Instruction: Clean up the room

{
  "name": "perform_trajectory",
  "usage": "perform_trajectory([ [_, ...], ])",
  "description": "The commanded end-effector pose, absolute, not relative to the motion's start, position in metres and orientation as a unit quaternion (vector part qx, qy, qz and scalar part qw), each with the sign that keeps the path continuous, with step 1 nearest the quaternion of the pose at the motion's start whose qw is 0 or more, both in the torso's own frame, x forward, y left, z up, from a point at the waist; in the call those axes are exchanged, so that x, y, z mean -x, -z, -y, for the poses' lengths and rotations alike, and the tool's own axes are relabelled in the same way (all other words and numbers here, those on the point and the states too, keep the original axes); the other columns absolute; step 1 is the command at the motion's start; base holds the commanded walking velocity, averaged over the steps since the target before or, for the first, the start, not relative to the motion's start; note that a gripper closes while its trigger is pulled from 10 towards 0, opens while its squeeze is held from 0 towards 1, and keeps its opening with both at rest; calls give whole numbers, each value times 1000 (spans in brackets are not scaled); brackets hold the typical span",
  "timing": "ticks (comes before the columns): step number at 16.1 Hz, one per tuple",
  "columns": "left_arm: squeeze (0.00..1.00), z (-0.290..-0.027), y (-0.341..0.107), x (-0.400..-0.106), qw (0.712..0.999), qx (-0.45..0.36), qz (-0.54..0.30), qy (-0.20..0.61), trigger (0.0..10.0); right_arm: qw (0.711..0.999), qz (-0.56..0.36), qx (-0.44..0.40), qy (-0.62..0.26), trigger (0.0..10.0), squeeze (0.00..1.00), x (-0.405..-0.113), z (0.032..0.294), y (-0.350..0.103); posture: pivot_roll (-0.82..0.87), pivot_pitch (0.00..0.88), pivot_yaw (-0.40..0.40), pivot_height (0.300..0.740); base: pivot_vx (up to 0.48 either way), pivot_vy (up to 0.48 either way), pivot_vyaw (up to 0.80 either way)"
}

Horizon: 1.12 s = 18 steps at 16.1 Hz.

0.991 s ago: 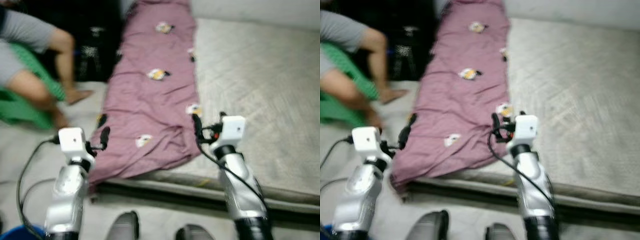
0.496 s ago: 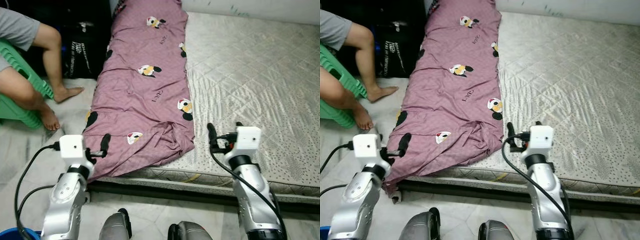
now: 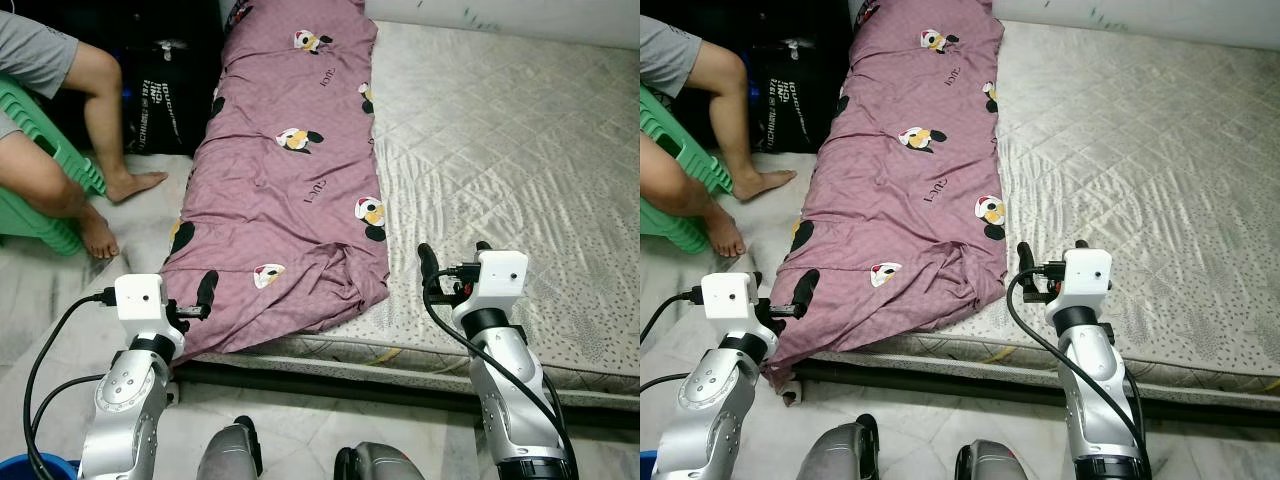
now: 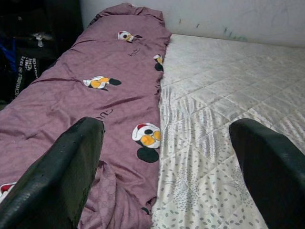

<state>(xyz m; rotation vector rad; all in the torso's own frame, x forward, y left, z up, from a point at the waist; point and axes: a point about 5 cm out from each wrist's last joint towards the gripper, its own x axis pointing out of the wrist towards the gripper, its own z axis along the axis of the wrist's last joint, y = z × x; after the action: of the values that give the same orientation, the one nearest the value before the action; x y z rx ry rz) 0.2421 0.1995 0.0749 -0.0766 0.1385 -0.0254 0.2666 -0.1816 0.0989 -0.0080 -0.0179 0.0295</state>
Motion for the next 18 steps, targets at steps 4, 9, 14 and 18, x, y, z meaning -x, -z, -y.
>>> perform_trajectory([
  [4, 0, -196, -77, -244, 996, 54, -65, 11, 10000, 1000, 7, 7, -15, 10000, 0, -267, 183, -100, -7, 157, -59, 740, 122, 110, 0],
  [9, 0, -198, -79, -247, 996, 55, -62, 9, 10000, 1000, 8, 8, -20, 10000, 0, -270, 181, -101, -7, 159, -64, 740, 0, 480, 0],
  [14, 0, -196, -81, -249, 997, 52, -56, 12, 10000, 1000, 8, 9, -19, 10000, 0, -270, 181, -101, -9, 160, -63, 740, 0, 288, 0],
  [18, 0, -194, -84, -247, 997, 59, -45, 32, 10000, 1000, 7, 5, -22, 10000, 0, -271, 178, -101, -8, 165, -64, 740, 0, 0, 0],
])
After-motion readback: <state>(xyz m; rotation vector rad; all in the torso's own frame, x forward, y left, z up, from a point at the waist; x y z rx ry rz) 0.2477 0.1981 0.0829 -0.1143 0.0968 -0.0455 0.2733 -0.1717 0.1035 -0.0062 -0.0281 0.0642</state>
